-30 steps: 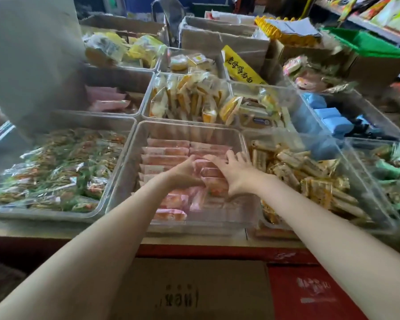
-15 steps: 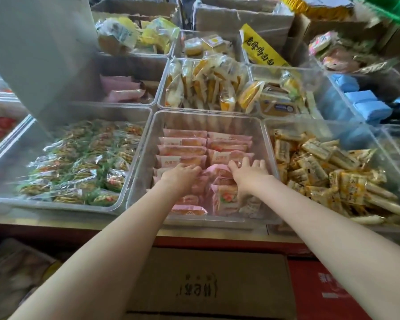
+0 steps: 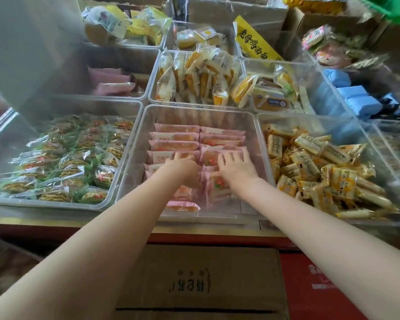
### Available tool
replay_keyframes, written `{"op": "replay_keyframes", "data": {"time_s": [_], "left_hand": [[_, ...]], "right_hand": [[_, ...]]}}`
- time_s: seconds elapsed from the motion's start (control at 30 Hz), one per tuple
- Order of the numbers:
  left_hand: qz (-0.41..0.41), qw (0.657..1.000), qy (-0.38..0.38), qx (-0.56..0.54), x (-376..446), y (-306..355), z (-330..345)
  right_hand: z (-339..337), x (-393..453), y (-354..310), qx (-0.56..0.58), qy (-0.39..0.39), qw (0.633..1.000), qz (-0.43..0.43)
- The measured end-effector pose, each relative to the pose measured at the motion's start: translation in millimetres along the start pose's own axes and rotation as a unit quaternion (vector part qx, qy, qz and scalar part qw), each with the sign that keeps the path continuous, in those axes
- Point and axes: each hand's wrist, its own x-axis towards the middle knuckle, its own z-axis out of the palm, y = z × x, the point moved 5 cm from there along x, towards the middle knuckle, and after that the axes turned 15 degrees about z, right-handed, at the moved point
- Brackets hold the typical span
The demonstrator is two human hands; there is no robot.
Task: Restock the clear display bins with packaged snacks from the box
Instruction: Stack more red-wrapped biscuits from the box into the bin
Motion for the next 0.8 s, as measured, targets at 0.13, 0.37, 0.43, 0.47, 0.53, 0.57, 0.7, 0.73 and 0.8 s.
{"op": "replay_keyframes", "data": {"time_s": [0.13, 0.37, 0.43, 0.47, 0.53, 0.57, 0.7, 0.73, 0.8], "left_hand": [[0.047, 0.992, 0.109, 0.032, -12, 7, -14], [0.083, 0.994, 0.044, 0.054, 5, 26, 1], [0.084, 0.990, 0.029, 0.110, 15, 32, 7], [0.087, 0.986, 0.031, 0.137, 19, 34, 8], [0.088, 0.982, 0.038, 0.162, 25, 35, 5], [0.085, 0.981, 0.043, 0.168, 27, 34, 3], [0.064, 0.978, 0.082, 0.181, 23, 40, 0], [0.064, 0.980, 0.088, 0.164, 17, 43, 1], [0.072, 0.983, 0.120, 0.115, -1, 46, -1]], "right_hand": [[24, 0, -8, 0.013, -0.057, 0.998, -0.012], [23, 1, 1, 0.046, -0.151, 0.987, -0.007], [20, 1, 8, 0.053, -0.140, 0.989, 0.004], [18, 2, 10, 0.046, -0.124, 0.991, 0.012], [16, 7, 7, 0.014, -0.101, 0.995, 0.025], [15, 9, 5, -0.005, -0.100, 0.995, 0.026], [12, 12, 3, -0.021, -0.115, 0.993, 0.031], [12, 9, 6, -0.007, -0.127, 0.991, 0.042], [4, 4, 12, 0.018, -0.144, 0.987, 0.064]]}}
